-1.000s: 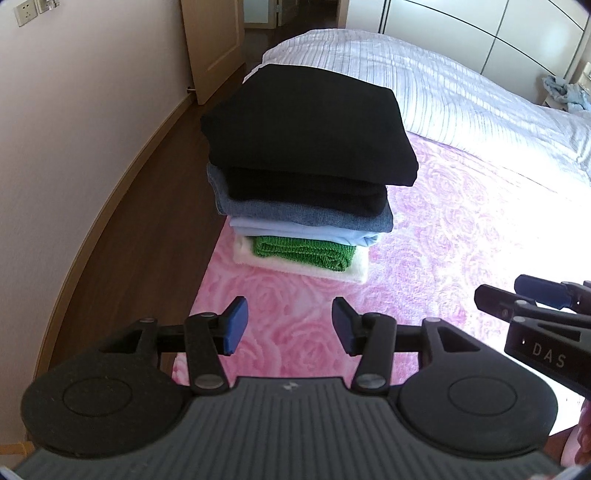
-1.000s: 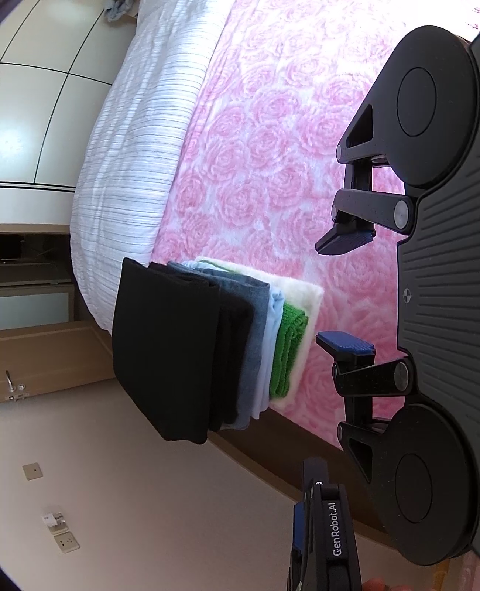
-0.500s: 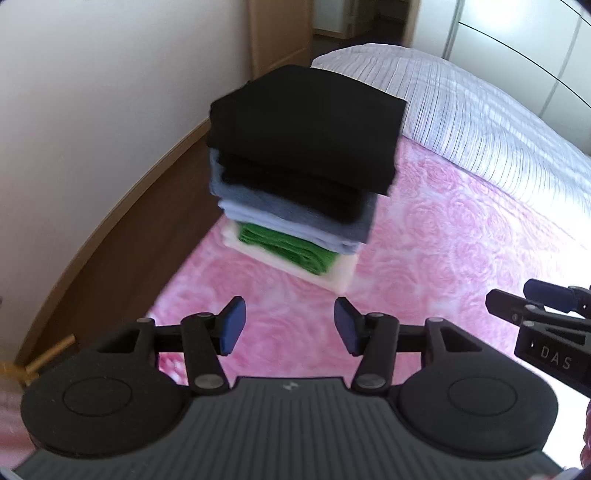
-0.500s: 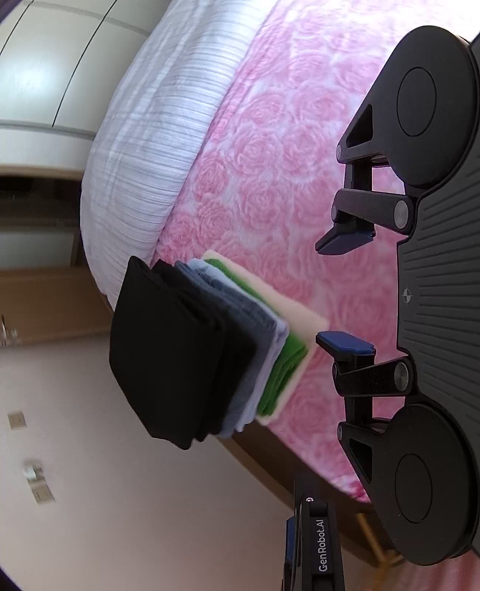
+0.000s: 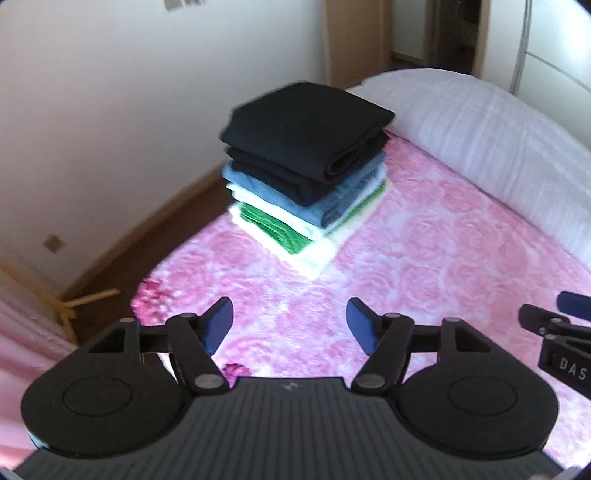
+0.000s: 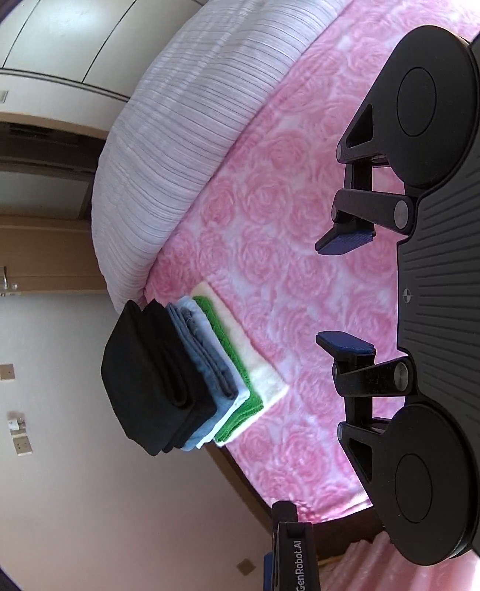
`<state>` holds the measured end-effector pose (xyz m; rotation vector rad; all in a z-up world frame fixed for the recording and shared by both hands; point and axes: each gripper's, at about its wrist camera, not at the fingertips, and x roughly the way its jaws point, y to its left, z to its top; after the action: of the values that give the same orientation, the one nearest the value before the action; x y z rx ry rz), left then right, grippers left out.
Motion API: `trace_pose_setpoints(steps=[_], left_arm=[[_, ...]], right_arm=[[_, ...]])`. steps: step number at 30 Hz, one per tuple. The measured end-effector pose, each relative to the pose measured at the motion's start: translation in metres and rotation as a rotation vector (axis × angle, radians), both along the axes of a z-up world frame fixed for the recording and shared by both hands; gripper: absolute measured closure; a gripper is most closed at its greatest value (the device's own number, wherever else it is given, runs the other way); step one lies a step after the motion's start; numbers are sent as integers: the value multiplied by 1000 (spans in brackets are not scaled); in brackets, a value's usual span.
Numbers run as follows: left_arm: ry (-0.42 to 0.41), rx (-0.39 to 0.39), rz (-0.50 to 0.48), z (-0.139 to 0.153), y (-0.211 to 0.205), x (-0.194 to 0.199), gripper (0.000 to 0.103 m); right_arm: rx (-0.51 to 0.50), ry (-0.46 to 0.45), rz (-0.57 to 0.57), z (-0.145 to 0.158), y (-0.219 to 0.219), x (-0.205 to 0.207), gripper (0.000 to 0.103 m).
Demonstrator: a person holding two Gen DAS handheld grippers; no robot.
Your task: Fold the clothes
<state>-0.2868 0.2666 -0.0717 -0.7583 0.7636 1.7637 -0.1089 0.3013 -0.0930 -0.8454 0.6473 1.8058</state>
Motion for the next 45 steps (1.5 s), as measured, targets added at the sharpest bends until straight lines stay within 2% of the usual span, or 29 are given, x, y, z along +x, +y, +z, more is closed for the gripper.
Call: trace_pose_setpoints(steps=[3,8,11,16,19,23,36,45], left_arm=[[19,19,25,5,-6,19,36],[-83,22,83,9,-10,31,37],[-116,30,114,10,-12,37,38],[-87,51,152,11,-13,56,38],[-101,62,211,6,-14,65,38],[-145,38,267,-6,-15,75,38],[-137,10,291,-26,2,87,38],[-151,-29,305,-46,23,84,38]], right_arm=[[7,-5,36,2,-2,14,53],[17,-2,99,2,-5,29,53],[2,8,159,2,0,35,53],[-14,-4,238,3,13,40,53],[-45,-7,247,0,21,43,53],[-107,-20,270,-7,31,45,53],[-98,-88,294,-23,58,58,53],[-99,-117,323,-34,84,49,53]])
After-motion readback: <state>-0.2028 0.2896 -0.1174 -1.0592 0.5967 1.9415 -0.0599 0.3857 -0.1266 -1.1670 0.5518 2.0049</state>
